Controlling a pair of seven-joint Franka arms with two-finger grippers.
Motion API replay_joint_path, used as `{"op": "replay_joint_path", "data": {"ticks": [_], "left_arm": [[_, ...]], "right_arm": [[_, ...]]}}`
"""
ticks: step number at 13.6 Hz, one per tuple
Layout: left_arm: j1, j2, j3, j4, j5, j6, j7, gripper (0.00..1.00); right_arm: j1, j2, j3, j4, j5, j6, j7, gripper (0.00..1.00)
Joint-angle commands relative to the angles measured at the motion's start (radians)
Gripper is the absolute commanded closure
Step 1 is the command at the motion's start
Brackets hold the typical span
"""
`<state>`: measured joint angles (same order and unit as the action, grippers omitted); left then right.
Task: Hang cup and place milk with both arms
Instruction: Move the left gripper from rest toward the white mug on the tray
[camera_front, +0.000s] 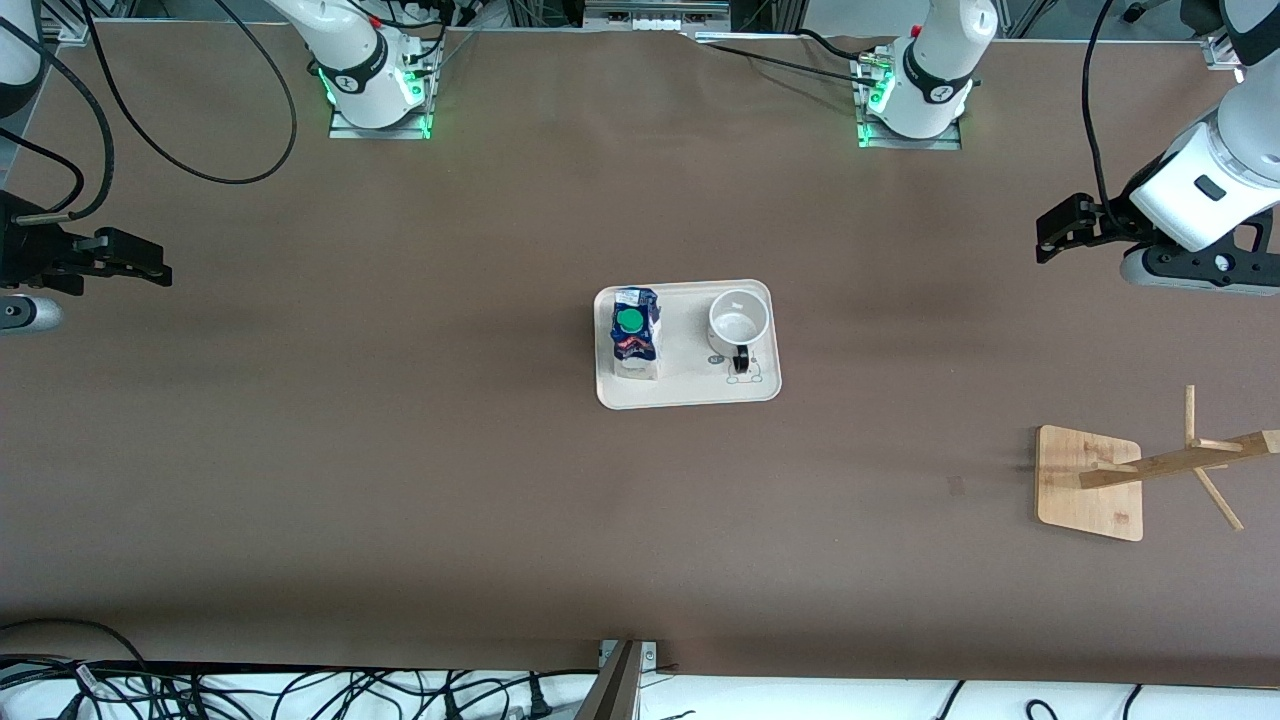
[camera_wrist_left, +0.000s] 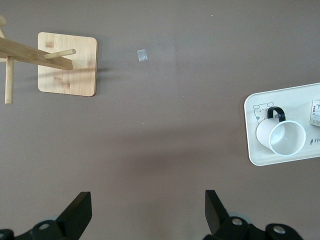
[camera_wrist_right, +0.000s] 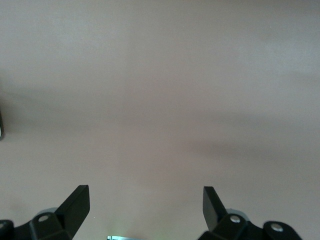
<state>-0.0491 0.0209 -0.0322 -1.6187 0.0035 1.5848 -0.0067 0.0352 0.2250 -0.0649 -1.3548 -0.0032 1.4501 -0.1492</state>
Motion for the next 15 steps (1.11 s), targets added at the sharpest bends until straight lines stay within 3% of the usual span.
{"op": "replay_joint_path", "data": {"ticks": [1,6,11,13,15], "left_arm": [[-0.005,0.013,-0.003,0.029,0.013,-0.025,0.016,0.0],[-0.003,0.017,-0.003,0.031,-0.035,-0.087,0.001,0.0],[0.002,0.113,-0.002,0.059,-0.083,-0.124,0.025,0.0],[-0.014,0.123,-0.008,0.051,-0.085,-0.114,-0.033,0.0],[-0.057,0.178,-0.046,0.046,-0.085,-0.079,-0.23,0.0]], "right_arm": [[0.003,-0.009,0.002,-0.006,-0.001,0.006,0.019,0.0],[0.003,-0.007,0.002,-0.006,-0.001,0.006,0.017,0.0],[0.003,-0.007,0.002,-0.006,-0.001,0.007,0.017,0.0],[0.003,-0.007,0.002,-0.006,0.0,0.006,0.019,0.0],[0.005,-0.006,0.004,-0.009,0.002,-0.002,0.017,0.0]]}}
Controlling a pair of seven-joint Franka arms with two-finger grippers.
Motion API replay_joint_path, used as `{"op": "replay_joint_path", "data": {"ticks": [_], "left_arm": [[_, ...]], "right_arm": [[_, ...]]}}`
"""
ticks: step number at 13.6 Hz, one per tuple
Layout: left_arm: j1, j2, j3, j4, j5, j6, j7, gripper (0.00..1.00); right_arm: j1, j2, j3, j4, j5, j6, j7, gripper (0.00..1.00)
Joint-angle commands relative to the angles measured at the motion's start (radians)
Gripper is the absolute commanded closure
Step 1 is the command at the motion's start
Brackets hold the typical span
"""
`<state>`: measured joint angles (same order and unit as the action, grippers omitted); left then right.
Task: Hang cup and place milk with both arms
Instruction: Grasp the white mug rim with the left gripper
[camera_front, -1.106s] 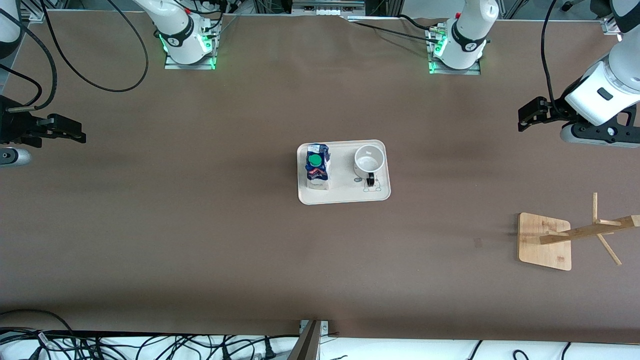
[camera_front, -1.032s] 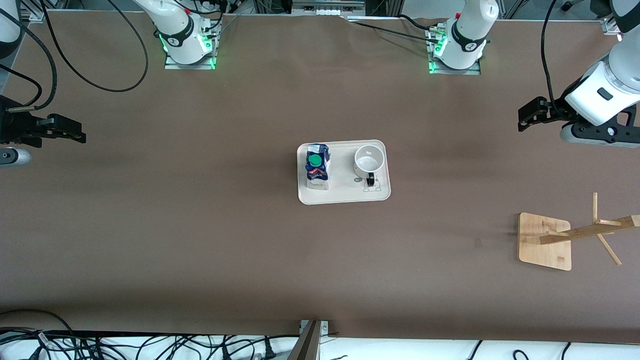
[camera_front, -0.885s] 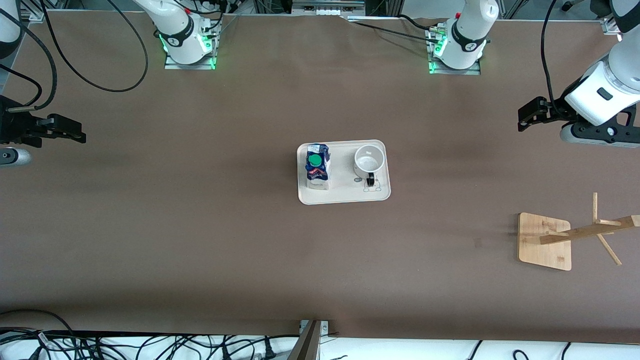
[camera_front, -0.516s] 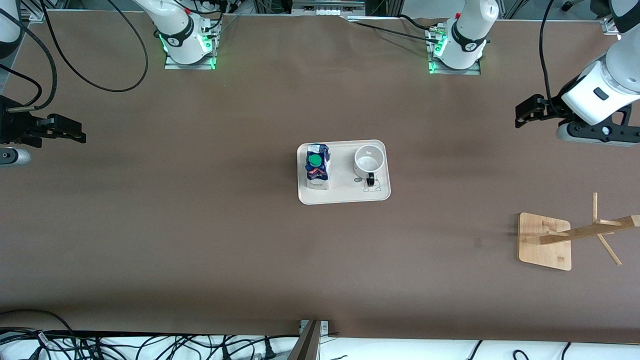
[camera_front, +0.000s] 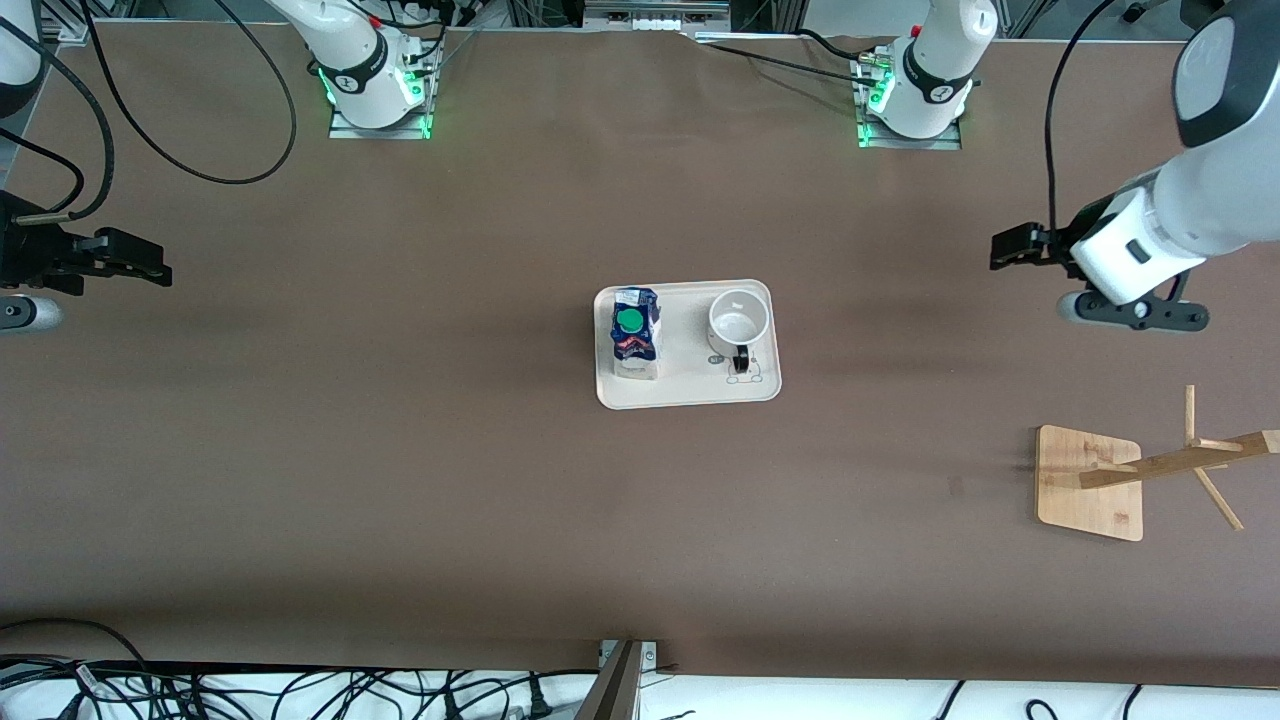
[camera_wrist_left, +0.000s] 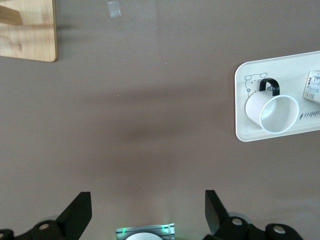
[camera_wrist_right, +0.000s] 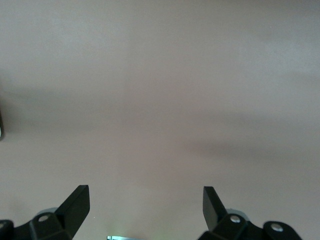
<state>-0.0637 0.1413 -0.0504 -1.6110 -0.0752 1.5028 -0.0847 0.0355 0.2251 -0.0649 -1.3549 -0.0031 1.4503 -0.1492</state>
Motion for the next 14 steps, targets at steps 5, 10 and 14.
{"op": "replay_joint_path", "data": {"ticks": [5,10,14], "left_arm": [[-0.226,0.211,-0.092,0.034,-0.005,0.187,-0.599,0.0],[-0.401,0.375,-0.092,0.005,0.006,0.436,-1.025,0.0],[-0.432,0.432,-0.092,-0.015,0.008,0.537,-1.052,0.0]], "right_arm": [[0.017,0.014,0.002,-0.012,0.002,-0.004,0.016,0.0],[0.02,0.037,0.002,-0.012,0.002,-0.004,0.016,0.0],[0.033,0.06,0.002,-0.012,0.002,0.005,0.016,0.0]]}}
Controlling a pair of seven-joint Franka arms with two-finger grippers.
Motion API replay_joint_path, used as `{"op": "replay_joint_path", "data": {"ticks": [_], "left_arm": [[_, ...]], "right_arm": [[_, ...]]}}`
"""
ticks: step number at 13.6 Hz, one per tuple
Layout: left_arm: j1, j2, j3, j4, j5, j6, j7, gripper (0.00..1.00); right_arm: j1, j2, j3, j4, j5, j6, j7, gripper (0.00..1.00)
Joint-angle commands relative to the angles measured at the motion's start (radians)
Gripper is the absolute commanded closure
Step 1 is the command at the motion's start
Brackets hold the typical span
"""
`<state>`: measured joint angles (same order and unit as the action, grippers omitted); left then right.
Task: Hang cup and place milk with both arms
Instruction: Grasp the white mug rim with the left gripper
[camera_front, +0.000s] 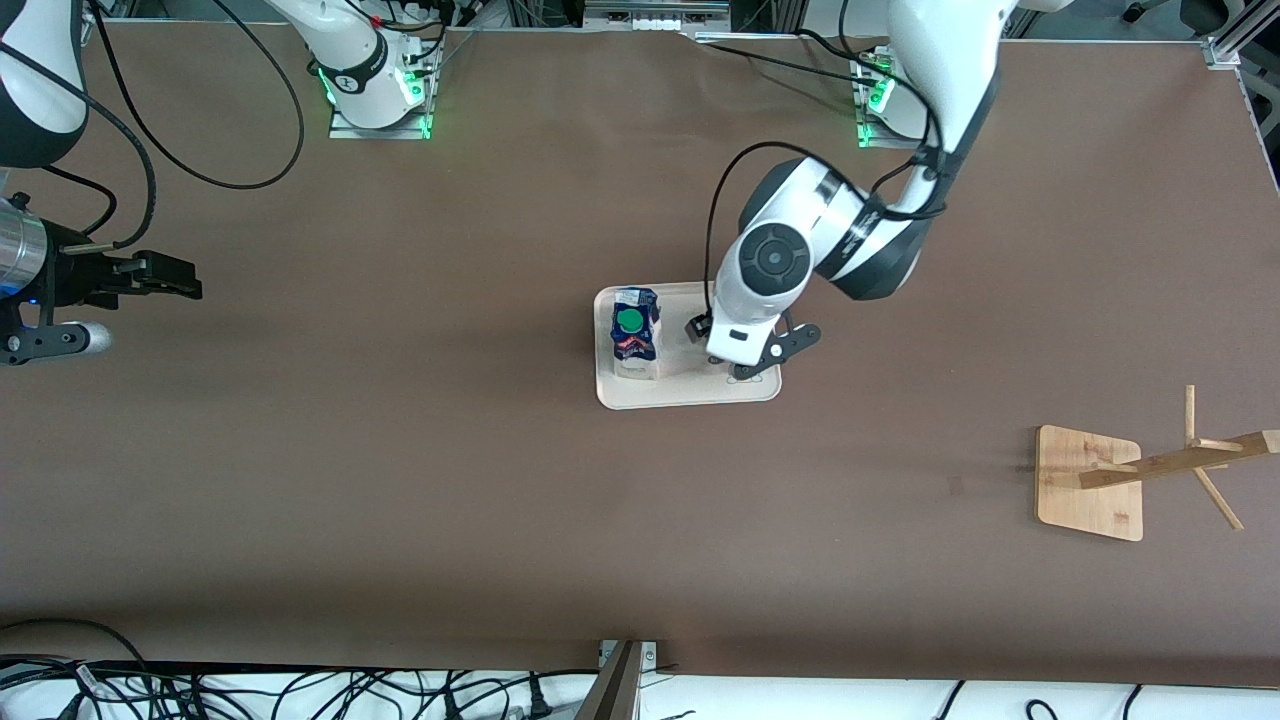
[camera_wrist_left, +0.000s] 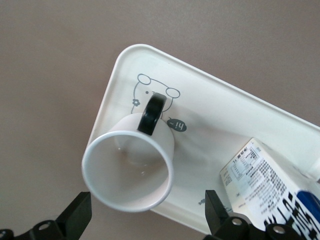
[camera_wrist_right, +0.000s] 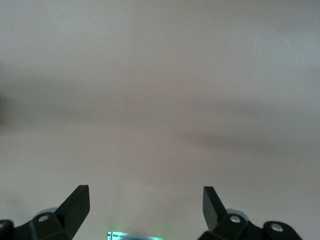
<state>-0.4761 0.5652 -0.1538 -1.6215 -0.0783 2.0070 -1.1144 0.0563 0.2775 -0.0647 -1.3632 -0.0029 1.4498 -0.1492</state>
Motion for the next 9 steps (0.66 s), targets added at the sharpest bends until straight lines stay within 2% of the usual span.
{"op": "replay_joint_path", "data": {"ticks": [1,2,6,9], "left_arm": [[-0.029,0.036,0.011,-0.003,0.014,0.07,-0.022,0.03],[-0.039,0.062,0.011,-0.005,0.014,0.113,-0.024,0.14],[-0.053,0.081,0.013,-0.006,0.023,0.118,-0.005,0.98],[-0.052,0.081,0.014,-0.006,0.025,0.115,-0.005,1.0]], "right_arm": [[0.019,0.009,0.002,-0.004,-0.002,0.007,0.016,0.0],[0.019,0.009,0.002,-0.004,0.0,0.006,0.014,0.0],[0.025,0.012,0.002,-0.005,0.001,0.0,0.014,0.0],[0.051,0.015,0.002,-0.01,0.001,-0.006,0.014,0.0]]}}
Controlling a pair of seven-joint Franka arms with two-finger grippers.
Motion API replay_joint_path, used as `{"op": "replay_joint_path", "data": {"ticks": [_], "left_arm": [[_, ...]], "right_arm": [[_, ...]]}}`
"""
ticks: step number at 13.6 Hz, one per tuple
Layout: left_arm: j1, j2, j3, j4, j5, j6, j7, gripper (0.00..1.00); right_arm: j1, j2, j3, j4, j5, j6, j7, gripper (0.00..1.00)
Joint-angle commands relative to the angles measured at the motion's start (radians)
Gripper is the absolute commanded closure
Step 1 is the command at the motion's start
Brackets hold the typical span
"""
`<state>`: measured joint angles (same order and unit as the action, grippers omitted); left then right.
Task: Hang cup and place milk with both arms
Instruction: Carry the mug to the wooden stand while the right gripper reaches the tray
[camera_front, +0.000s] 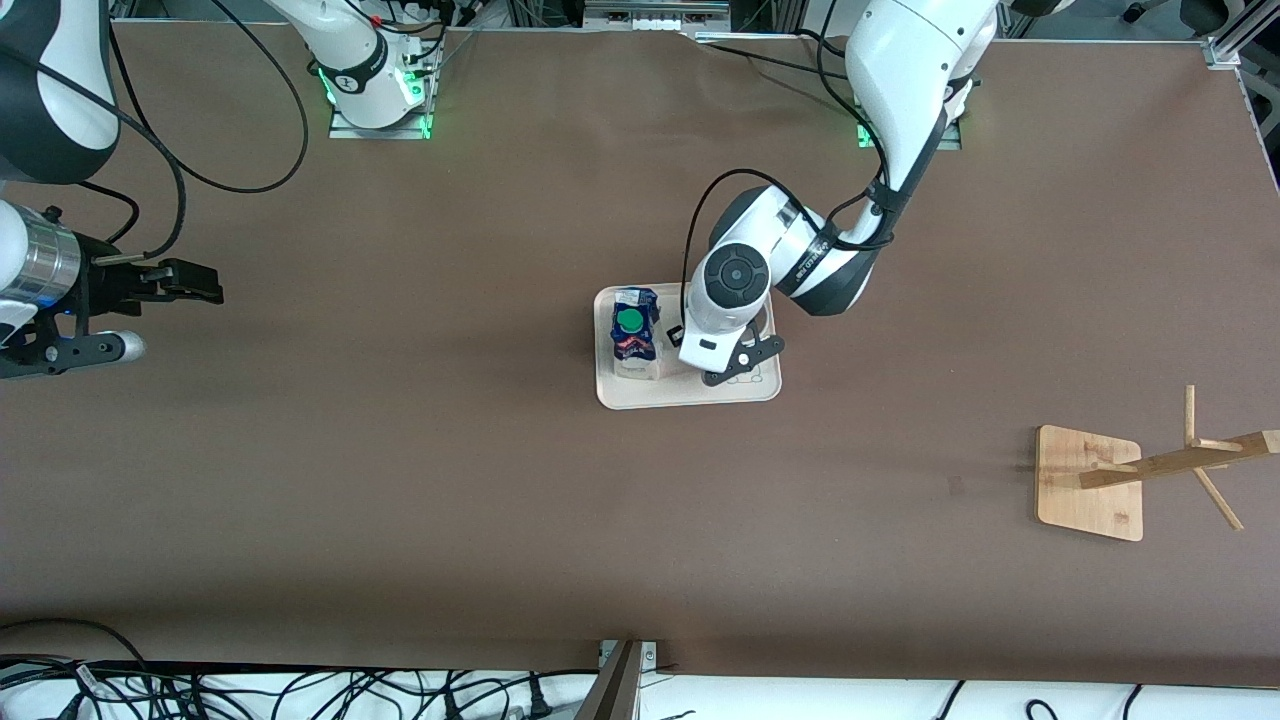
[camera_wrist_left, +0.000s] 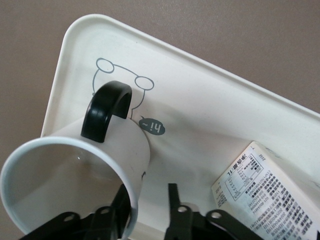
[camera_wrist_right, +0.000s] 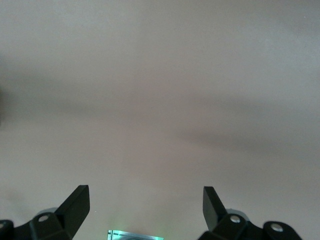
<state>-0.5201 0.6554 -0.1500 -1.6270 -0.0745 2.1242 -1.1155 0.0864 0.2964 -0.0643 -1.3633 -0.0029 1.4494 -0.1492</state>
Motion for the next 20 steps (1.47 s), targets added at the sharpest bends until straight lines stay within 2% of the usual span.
{"op": "replay_joint_path", "data": {"ticks": [1,5,8,10,12,16,20], "left_arm": [[-0.005,-0.014,0.01,0.001,0.021,-0.004,-0.006,1.0],[0.026,-0.058,0.024,0.019,0.065,-0.015,0.038,1.0],[0.159,-0.164,0.021,0.106,0.067,-0.195,0.184,1.0],[0.273,-0.183,0.015,0.211,0.064,-0.341,0.311,1.0],[0.345,-0.206,0.02,0.269,0.068,-0.441,0.423,1.0],[0.469,-0.252,0.023,0.28,0.071,-0.46,0.639,1.0],[0.569,-0.258,0.035,0.315,0.067,-0.46,0.824,1.0]], "right_arm": [[0.035,0.001,0.001,-0.01,0.001,-0.006,0.014,0.0],[0.05,0.001,0.003,-0.01,0.01,-0.026,0.019,0.0],[0.096,0.003,0.003,-0.01,0.024,-0.026,0.02,0.0],[0.131,0.006,0.003,-0.01,0.027,-0.015,0.022,0.0],[0.154,0.006,0.003,-0.01,0.029,-0.001,0.025,0.0],[0.214,0.036,0.003,-0.008,0.132,0.032,0.228,0.0],[0.314,0.079,0.003,-0.008,0.133,0.097,0.416,0.0]]}}
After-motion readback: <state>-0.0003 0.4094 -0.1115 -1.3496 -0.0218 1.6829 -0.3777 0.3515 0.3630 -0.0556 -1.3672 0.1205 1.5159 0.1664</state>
